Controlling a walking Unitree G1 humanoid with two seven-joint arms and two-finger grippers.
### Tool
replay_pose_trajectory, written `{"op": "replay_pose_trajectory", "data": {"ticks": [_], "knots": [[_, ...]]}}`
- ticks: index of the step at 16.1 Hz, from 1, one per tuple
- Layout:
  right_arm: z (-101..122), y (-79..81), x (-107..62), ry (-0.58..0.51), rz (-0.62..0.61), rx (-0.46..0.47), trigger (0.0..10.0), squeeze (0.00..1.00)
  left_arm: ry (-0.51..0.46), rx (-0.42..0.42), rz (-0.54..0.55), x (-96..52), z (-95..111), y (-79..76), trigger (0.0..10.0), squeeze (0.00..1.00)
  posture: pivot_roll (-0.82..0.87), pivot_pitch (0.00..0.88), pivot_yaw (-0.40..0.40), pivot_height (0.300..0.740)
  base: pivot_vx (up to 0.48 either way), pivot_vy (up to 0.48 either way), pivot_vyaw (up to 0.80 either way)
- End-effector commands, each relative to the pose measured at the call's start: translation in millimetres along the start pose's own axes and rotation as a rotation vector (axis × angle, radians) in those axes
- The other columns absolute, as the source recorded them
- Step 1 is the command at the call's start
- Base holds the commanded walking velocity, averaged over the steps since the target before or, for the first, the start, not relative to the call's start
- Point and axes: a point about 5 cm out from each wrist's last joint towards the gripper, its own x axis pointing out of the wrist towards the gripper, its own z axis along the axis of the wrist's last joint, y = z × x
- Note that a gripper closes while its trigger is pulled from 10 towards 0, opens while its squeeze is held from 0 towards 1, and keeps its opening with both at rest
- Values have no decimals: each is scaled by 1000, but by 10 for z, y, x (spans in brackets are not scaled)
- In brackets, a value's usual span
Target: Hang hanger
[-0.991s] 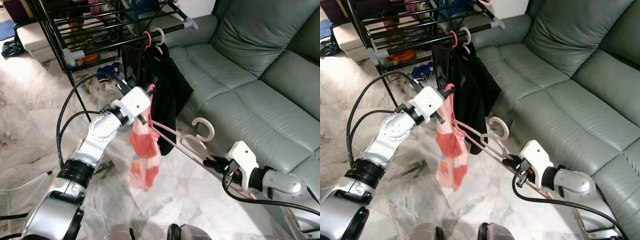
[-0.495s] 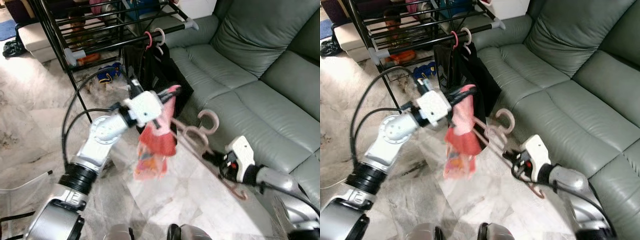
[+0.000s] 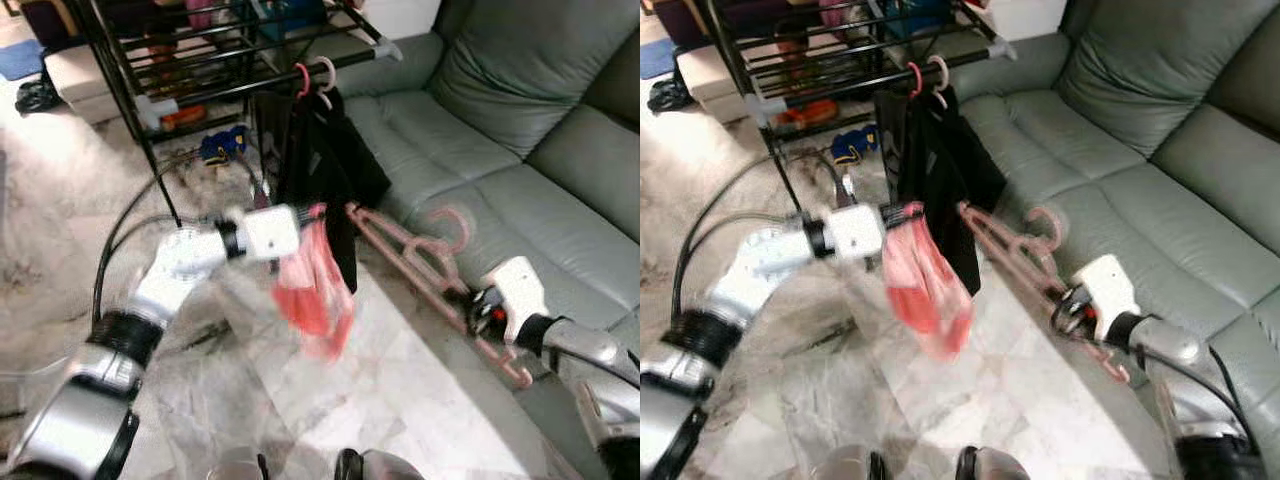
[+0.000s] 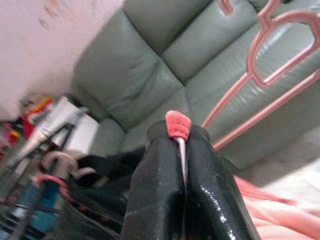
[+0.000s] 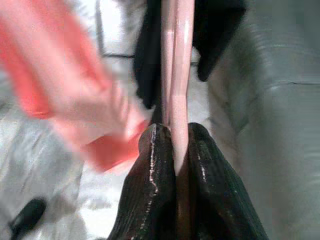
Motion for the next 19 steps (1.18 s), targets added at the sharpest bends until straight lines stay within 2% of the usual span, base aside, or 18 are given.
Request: {"op": "replay_pose_trajectory", "data": {"ticks": [1,3,5,8,9,13,16,19], "knots": [[30,-72,-1,-20,-72,47,10000,0,-36,38,47,28,76,129,10000,0,-36,43,-5,740,0,0,0],[21,-10,31,-29,-57,52,10000,0,-64,31,83,80,112,153,10000,0,-36,43,-5,740,0,0,0],[123,-6,-7,-83,7,27,10000,0,-49,41,33,92,60,58,10000,0,-30,46,-6,740,0,0,0],[239,-94,-253,-47,166,-62,10000,0,35,38,-54,52,-95,-37,10000,0,-37,49,-1,740,0,0,0],[266,-125,-355,-10,225,-96,10000,0,80,39,-60,31,-174,-39,10000,0,-40,49,0,740,0,0,0],[309,-171,-578,90,361,-124,10000,0,177,48,-24,31,-307,18,10000,0,-44,48,2,740,0,0,0],[276,-114,-616,125,436,-107,10000,0,176,63,-30,66,-303,13,10000,0,-46,43,0,740,0,0,0],[229,3,-534,122,472,-96,10000,0,154,69,-37,106,-271,2,10000,0,-42,41,-2,740,0,0,0]]}}
